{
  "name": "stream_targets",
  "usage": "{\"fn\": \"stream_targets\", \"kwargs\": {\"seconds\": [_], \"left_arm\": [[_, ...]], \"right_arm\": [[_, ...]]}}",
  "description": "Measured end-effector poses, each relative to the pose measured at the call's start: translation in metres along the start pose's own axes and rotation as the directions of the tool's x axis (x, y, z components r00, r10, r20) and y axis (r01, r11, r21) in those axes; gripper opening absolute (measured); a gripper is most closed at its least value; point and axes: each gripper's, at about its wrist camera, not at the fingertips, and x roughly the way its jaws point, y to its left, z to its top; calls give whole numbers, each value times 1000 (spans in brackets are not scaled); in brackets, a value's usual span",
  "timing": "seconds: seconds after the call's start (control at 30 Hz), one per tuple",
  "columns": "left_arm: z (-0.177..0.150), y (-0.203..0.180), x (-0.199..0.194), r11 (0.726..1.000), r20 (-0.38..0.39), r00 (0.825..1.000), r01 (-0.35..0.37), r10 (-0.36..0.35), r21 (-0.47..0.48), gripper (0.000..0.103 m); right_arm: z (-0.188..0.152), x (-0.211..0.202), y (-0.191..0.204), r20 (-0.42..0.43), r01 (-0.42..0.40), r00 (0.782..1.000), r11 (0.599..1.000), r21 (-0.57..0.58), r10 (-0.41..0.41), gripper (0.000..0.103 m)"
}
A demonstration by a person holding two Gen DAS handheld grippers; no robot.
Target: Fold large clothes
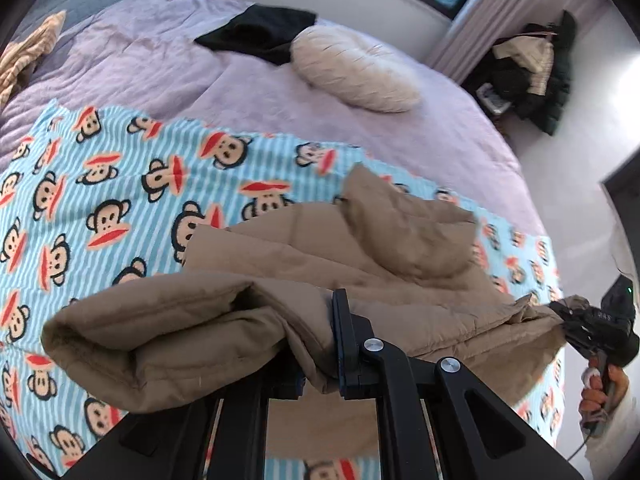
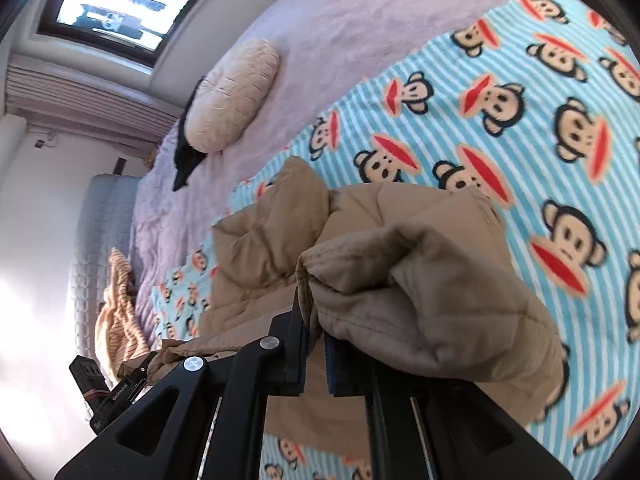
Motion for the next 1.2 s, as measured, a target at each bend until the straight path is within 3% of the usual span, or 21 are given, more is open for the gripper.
{"fn": "stream_targets", "kwargs": {"seconds": [0.33, 0.5, 0.57, 0.6, 0.63, 0.67, 0.7, 0.77, 0.8, 0.83, 0.9, 0.97, 1.03, 1.1, 1.2], "left_arm": [[17, 16, 104, 999, -55, 997, -44, 46, 31, 13], [15, 11, 101, 995, -20, 998, -57, 59, 77, 15], [11, 9, 83, 994, 10, 999, -51, 50, 95, 33], [9, 7, 72, 993, 26, 998, -51, 49, 102, 39], [6, 6, 61, 992, 47, 997, -62, 57, 114, 59], [4, 4, 50, 988, 78, 994, -85, 76, 125, 73], [3, 2, 41, 986, 109, 990, -101, 86, 136, 73], [3, -3, 30, 982, 138, 988, -89, 66, 168, 73], [3, -4, 30, 983, 131, 990, -70, 47, 170, 73], [4, -6, 36, 984, 99, 995, -24, 6, 177, 73], [1, -14, 57, 979, 41, 999, 5, -13, 206, 73], [-3, -22, 83, 970, 20, 1000, -27, 23, 243, 63], [-3, -25, 114, 958, 33, 995, -102, 97, 270, 63], [3, -15, 139, 961, 60, 989, -147, 137, 234, 63], [17, -1, 165, 978, 63, 990, -136, 128, 160, 63]], "right_arm": [[20, 81, -47, 0, 12, 1000, 997, 76, -12, 8], [23, 87, -46, 0, 14, 1000, 998, 68, -14, 9], [24, 75, -31, 1, 38, 999, 999, 1, -38, 14], [23, 67, -25, 15, 48, 999, 998, -35, -48, 26], [19, 56, -14, 38, 65, 997, 994, -87, -62, 46], [16, 48, -6, 60, 76, 996, 988, -132, -69, 54], [13, 43, 2, 72, 84, 995, 981, -176, -72, 54], [5, 40, 16, 56, 91, 995, 960, -263, -79, 44], [1, 43, 20, 38, 89, 996, 952, -292, -82, 26], [-1, 50, 22, 9, 87, 996, 944, -317, -89, 17], [-6, 73, 23, -38, 109, 991, 923, -368, -132, 14], [-6, 96, 19, -43, 151, 982, 901, -408, -184, 12], [1, 117, 12, 3, 215, 971, 873, -438, -238, 5], [12, 128, 2, 31, 233, 970, 881, -412, -242, 4], [29, 143, -11, 42, 227, 973, 903, -364, -227, 0]]}}
